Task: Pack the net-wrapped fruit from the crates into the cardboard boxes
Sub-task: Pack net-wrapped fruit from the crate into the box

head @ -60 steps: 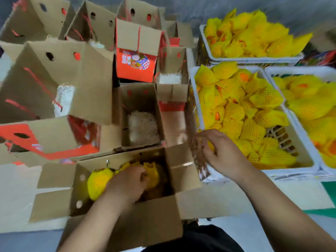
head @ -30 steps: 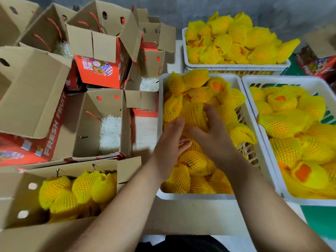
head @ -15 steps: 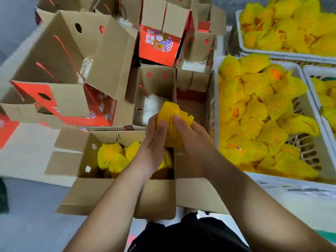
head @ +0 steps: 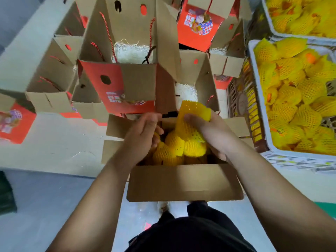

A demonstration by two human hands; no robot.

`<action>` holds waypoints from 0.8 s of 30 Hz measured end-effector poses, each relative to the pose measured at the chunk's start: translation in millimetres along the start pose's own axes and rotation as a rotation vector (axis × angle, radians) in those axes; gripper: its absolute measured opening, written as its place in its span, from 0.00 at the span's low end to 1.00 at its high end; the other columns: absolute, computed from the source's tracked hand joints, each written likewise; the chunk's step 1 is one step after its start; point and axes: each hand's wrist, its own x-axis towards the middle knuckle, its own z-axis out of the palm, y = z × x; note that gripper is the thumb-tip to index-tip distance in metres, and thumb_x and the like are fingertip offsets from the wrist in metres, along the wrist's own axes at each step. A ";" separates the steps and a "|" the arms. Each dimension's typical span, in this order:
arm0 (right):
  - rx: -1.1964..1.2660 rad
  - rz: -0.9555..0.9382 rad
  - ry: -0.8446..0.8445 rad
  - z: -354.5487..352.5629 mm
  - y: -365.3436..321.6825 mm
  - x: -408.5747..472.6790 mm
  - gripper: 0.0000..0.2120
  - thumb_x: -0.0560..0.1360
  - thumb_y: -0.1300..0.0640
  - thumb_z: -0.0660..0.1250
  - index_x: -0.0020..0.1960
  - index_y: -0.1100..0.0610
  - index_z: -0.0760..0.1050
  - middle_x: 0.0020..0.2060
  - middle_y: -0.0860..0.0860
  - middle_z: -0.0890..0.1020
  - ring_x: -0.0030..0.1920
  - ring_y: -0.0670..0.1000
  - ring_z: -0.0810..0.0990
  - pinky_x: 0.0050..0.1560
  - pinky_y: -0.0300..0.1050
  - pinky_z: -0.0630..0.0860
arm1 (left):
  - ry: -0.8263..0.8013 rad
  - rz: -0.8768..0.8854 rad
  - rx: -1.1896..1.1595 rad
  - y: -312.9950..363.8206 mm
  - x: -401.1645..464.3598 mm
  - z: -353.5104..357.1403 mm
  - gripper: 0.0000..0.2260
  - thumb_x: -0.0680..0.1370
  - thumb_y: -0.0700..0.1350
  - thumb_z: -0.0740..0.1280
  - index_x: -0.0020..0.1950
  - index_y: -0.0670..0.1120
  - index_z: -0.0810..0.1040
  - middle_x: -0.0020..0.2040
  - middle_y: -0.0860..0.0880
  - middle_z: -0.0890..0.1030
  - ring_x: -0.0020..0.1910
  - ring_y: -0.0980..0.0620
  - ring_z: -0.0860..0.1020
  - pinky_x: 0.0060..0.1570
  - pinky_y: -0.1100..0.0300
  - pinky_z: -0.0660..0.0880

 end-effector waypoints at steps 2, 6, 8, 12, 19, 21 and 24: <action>-0.313 0.030 0.019 -10.8 12.2 4.6 0.21 0.65 0.39 0.75 0.55 0.46 0.82 0.46 0.47 0.87 0.49 0.52 0.86 0.48 0.48 0.84 | -0.083 -0.124 0.185 -5.7 2.7 -20.1 0.12 0.87 0.53 0.57 0.55 0.55 0.79 0.41 0.52 0.84 0.41 0.51 0.82 0.41 0.59 0.80; -0.821 0.274 -0.145 -9.7 30.8 7.4 0.28 0.66 0.38 0.76 0.63 0.44 0.76 0.47 0.46 0.82 0.56 0.55 0.79 0.56 0.45 0.75 | -0.452 -0.169 0.751 -5.8 10.2 -14.3 0.16 0.86 0.56 0.57 0.51 0.48 0.79 0.45 0.48 0.80 0.48 0.48 0.79 0.45 0.53 0.72; -0.967 0.322 -0.164 -1.3 27.8 9.8 0.38 0.66 0.35 0.76 0.72 0.43 0.68 0.55 0.48 0.80 0.62 0.55 0.75 0.57 0.43 0.68 | -0.574 -0.158 1.040 -2.6 12.3 -0.2 0.17 0.86 0.56 0.57 0.52 0.45 0.77 0.48 0.45 0.77 0.50 0.46 0.76 0.46 0.54 0.68; -1.171 0.343 -0.183 15.6 26.2 12.6 0.48 0.67 0.32 0.75 0.78 0.48 0.57 0.67 0.53 0.77 0.68 0.56 0.75 0.62 0.46 0.70 | -0.638 -0.229 1.046 -15.8 14.1 14.3 0.17 0.84 0.54 0.64 0.66 0.44 0.70 0.62 0.42 0.74 0.59 0.41 0.76 0.56 0.50 0.74; -1.090 0.462 -0.229 29.2 35.2 12.5 0.45 0.69 0.32 0.69 0.75 0.50 0.50 0.71 0.58 0.60 0.70 0.61 0.69 0.65 0.53 0.71 | -0.592 -0.188 0.840 -38.1 20.3 13.0 0.19 0.80 0.47 0.71 0.67 0.49 0.69 0.65 0.43 0.66 0.58 0.41 0.75 0.60 0.55 0.72; -0.933 0.471 -0.212 21.9 31.7 13.3 0.44 0.64 0.33 0.66 0.74 0.46 0.55 0.71 0.55 0.62 0.71 0.60 0.66 0.68 0.56 0.70 | -0.586 -0.147 0.777 -43.4 19.9 11.3 0.22 0.78 0.51 0.73 0.69 0.50 0.70 0.65 0.44 0.67 0.62 0.42 0.75 0.65 0.52 0.72; -0.915 0.457 -0.214 16.2 37.5 14.9 0.44 0.66 0.31 0.69 0.75 0.45 0.56 0.72 0.55 0.61 0.70 0.60 0.67 0.70 0.56 0.70 | -0.573 -0.067 0.831 -44.6 19.5 12.0 0.27 0.76 0.61 0.73 0.70 0.54 0.69 0.63 0.47 0.70 0.60 0.45 0.75 0.57 0.55 0.73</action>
